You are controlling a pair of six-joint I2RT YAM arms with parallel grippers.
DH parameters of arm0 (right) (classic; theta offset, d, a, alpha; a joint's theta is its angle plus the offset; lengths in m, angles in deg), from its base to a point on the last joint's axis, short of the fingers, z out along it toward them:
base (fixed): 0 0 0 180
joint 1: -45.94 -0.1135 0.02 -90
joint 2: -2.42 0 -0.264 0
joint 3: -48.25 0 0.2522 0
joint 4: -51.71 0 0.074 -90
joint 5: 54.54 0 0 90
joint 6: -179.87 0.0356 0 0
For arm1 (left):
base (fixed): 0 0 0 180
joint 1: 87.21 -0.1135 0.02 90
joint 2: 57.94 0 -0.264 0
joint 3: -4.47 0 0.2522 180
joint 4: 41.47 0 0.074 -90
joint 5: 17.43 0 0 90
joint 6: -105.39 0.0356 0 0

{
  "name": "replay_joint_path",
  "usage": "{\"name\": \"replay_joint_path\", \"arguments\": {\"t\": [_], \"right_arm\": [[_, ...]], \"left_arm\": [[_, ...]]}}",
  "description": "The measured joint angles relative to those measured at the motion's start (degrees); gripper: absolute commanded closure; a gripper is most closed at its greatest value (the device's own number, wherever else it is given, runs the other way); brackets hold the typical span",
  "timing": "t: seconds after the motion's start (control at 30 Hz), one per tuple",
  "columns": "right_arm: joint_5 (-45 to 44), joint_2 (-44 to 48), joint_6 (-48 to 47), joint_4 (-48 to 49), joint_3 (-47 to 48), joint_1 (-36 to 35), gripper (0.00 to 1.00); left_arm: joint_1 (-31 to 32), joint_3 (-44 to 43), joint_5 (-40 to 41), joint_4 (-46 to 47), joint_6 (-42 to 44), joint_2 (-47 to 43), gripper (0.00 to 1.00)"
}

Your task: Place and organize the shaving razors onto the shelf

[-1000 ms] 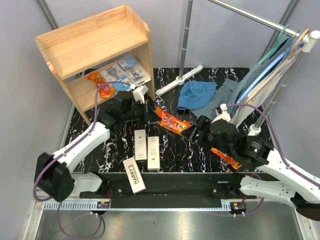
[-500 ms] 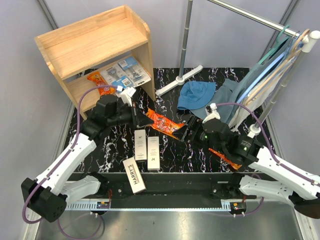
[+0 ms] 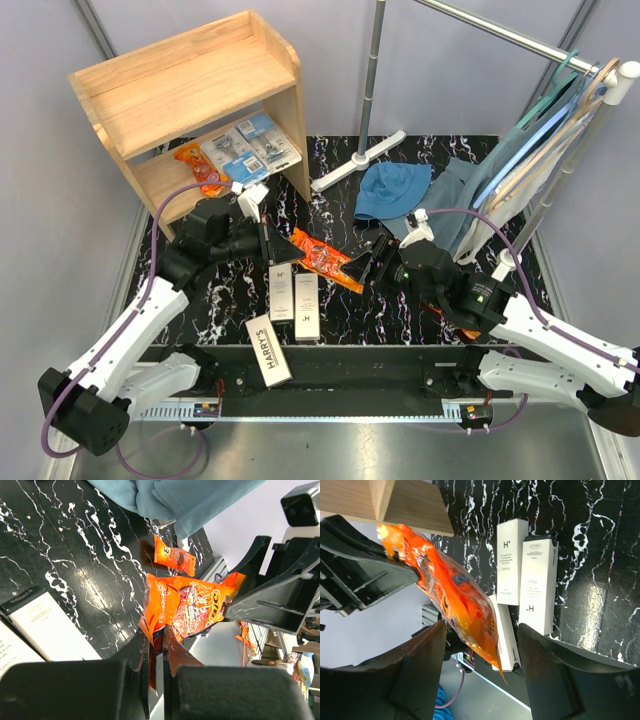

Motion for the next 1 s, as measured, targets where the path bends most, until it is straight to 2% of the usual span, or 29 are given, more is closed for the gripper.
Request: {"name": "replay_joint_path", "arguments": {"t": [0.1,0.4,0.53,0.6,0.63,0.77,0.9,1.0], "right_arm": [[0.13,0.04,-0.17,1.27,-0.28,0.0,0.44],[2.64,0.0,-0.46,3.67,-0.55,0.0,0.44],[2.89,0.04,-0.46,3.98,-0.57,0.0,0.48],[2.86,0.15,-0.44,4.15,-0.74,0.0,0.59],[2.86,0.37,-0.37,4.31,-0.94,0.0,0.72],[2.89,1.16,-0.55,4.85,-1.55,0.0,0.88],[3.23,2.03,-0.46,5.73,-1.9,-0.15,0.93],[3.3,2.38,-0.44,5.73,-2.49,-0.15,0.95]], "left_arm": [[0.0,0.68,-0.07,-0.17,-0.28,-0.74,1.0],[0.0,1.46,0.04,1.95,-3.21,-2.14,1.0],[0.0,1.49,0.22,3.69,-4.76,-2.43,1.0],[0.0,1.49,0.2,4.48,-5.29,-2.45,1.0],[0.0,1.49,0.17,4.7,-5.62,-2.47,1.0],[-0.04,2.16,0.2,5.31,-6.12,-2.62,1.0],[-0.07,2.99,0.11,5.66,-6.43,-2.67,0.98],[-0.04,3.54,0.07,6.08,-6.58,-2.82,0.9]]}}
